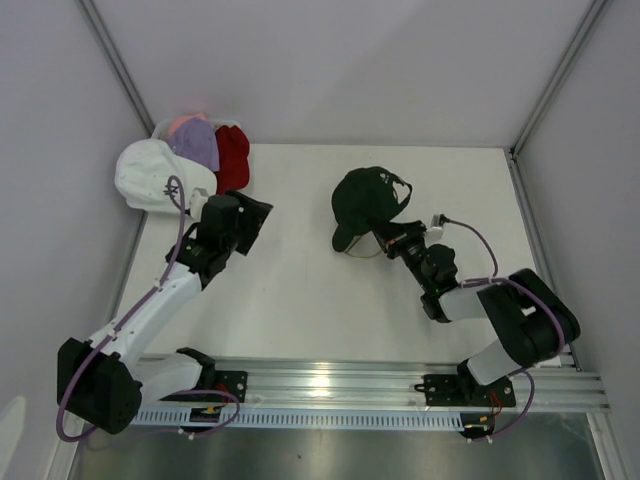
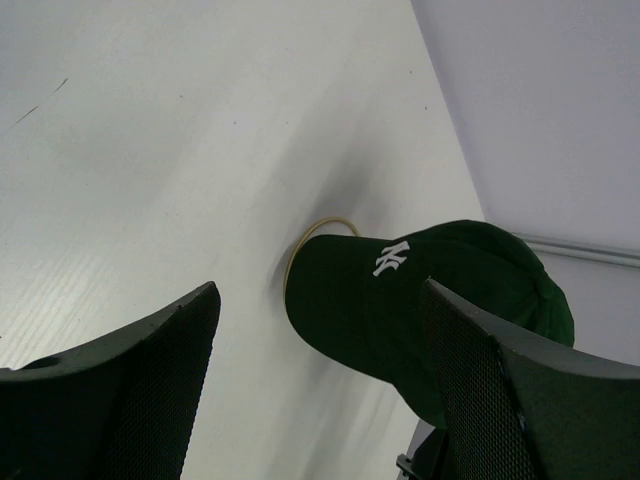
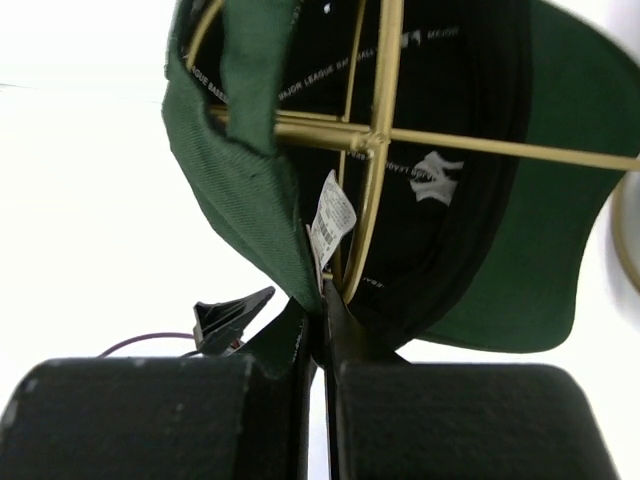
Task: Stack the hats
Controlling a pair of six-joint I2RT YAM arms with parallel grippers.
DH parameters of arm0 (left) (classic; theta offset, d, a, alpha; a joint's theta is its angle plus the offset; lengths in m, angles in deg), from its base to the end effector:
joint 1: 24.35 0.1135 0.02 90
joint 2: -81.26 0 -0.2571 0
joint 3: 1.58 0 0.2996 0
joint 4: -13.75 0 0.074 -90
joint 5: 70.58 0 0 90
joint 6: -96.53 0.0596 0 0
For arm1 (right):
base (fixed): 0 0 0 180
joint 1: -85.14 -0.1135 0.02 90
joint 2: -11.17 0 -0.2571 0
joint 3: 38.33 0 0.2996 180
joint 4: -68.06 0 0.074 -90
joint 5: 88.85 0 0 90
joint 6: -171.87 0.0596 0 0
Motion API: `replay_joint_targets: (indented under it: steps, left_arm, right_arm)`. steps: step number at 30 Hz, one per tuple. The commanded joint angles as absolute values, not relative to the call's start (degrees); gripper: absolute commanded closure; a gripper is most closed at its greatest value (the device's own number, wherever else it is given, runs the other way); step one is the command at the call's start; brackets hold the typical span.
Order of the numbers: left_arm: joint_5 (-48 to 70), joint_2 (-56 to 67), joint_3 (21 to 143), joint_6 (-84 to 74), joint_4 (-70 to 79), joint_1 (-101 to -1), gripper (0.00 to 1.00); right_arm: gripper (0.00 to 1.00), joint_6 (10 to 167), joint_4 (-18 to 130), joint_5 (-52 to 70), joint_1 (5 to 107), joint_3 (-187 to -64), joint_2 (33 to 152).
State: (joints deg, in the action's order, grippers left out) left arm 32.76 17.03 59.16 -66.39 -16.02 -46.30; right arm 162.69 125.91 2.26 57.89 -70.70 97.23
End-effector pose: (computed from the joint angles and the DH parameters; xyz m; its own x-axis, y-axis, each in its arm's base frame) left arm 0.2998 -0.1060 0.2544 -0.3260 -0.8714 -0.3666 -0.4320 0.4822 -0.7621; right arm 0.2777 0.1443 0.1383 -0.4586 0.8740 -0.1605 -0.1394 0.1076 0.9844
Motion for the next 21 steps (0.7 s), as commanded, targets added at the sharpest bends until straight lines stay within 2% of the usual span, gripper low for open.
replay_joint_targets:
  steps: [1, 5, 8, 13, 17, 21]
  left_arm:
    - [33.6, 17.0, 62.4, -63.9, -16.1, -46.0, 0.16]
    - [33.4, 16.6, 62.7, -63.2, -16.2, -46.0, 0.16]
    - [33.7, 16.4, 63.0, -62.7, -16.4, -45.9, 0.16]
    - [34.6, 16.6, 63.4, -62.0, -16.7, -46.0, 0.16]
    - [34.1, 16.2, 63.5, -62.0, -16.3, -46.0, 0.16]
    - [33.1, 15.8, 63.4, -61.6, -15.3, -46.1, 0.16]
  right_arm:
    - [1.00, 163.6, 127.1, 6.3, 58.4, -70.4, 106.2]
    - [1.00, 167.5, 145.0, 14.5, 58.9, -72.3, 118.5]
    - [1.00, 168.3, 145.1, 15.0, 58.3, -74.1, 123.6]
    - [1.00, 158.0, 130.4, 14.1, 57.4, -75.5, 113.3]
    - [1.00, 147.5, 106.1, 9.6, 57.5, -79.6, 101.5]
    - [1.00, 148.0, 106.1, 9.9, 58.7, -80.0, 97.2]
